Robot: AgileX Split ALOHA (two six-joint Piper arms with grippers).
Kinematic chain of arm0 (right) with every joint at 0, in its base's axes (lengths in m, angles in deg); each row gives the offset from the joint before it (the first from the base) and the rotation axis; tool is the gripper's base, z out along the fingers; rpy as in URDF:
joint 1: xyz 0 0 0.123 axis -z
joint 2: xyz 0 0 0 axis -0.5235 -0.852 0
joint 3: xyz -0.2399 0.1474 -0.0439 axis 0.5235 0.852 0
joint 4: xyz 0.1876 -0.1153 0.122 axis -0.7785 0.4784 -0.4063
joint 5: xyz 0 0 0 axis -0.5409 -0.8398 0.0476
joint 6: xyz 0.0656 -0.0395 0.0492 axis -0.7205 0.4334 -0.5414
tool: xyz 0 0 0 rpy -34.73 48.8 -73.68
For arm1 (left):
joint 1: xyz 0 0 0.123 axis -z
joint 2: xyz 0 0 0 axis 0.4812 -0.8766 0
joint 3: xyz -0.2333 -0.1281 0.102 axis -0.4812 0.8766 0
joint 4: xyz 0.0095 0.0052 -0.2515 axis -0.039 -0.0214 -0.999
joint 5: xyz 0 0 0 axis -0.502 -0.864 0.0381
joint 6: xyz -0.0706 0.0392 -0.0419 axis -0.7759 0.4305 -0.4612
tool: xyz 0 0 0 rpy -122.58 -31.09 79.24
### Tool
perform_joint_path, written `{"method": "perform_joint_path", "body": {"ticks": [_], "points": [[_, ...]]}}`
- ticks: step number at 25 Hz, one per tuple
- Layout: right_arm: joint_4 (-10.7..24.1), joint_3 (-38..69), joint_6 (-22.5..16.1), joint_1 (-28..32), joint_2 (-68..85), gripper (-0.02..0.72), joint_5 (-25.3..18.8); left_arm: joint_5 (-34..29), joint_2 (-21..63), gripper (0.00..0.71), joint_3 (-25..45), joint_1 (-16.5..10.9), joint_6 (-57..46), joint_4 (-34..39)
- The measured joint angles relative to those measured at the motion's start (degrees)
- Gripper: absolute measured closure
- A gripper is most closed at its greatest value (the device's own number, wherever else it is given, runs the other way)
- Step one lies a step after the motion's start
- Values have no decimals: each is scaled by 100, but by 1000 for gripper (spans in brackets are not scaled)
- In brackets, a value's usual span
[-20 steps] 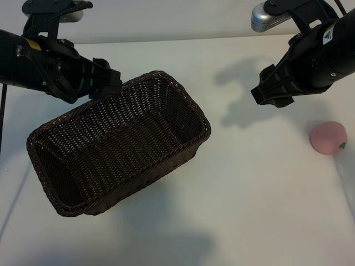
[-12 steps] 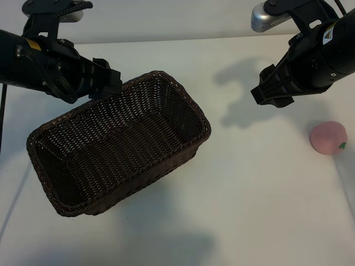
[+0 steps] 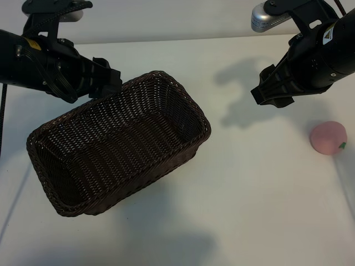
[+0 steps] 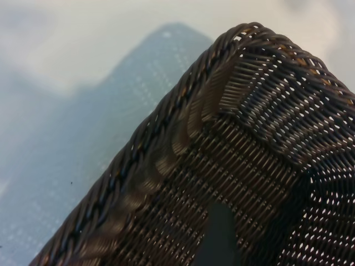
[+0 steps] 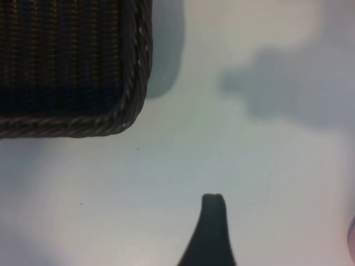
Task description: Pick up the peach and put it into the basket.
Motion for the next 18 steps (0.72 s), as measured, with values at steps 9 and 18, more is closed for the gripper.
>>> {"method": "perform_joint_path", "body": {"ticks": [9, 18], "points": [[0, 0, 0, 0, 0, 108, 23, 10, 0, 115, 0, 0, -52, -5], [0, 0, 0, 0, 0, 108, 35, -539, 770, 138, 286, 0, -1604, 1362]]}}
